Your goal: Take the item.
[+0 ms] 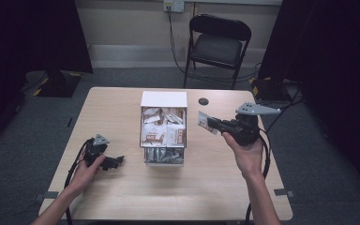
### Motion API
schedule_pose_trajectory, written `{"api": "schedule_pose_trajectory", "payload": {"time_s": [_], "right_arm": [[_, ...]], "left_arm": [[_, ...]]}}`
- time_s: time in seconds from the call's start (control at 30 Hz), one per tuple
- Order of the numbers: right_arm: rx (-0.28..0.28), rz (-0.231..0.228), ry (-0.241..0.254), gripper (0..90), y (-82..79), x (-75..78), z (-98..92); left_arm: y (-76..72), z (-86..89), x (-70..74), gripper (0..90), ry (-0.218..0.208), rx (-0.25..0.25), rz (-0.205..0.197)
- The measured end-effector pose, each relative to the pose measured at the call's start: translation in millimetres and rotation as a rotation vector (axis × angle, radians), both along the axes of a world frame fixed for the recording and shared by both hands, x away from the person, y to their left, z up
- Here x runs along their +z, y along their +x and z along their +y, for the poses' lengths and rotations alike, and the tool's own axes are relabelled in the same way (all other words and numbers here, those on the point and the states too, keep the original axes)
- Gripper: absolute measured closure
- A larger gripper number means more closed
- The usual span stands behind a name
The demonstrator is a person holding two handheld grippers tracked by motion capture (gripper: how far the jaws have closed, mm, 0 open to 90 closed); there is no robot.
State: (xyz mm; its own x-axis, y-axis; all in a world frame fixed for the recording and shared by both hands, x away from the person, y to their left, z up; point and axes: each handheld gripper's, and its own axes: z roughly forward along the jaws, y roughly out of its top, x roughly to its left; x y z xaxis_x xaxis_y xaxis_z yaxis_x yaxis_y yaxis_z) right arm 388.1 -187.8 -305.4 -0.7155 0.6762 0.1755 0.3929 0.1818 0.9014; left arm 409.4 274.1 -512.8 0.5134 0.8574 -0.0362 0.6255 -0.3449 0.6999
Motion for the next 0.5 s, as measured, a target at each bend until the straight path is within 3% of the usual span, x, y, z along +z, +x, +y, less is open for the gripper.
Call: {"api": "schedule_pose_trajectory", "payload": {"time_s": [0.5], "right_arm": [[-0.045, 0.061, -0.036, 90.0, 16.4, -27.0, -7.1]], "left_arm": [[0.0, 0.0, 0.0, 0.0, 0.0, 0.0, 0.0]]}}
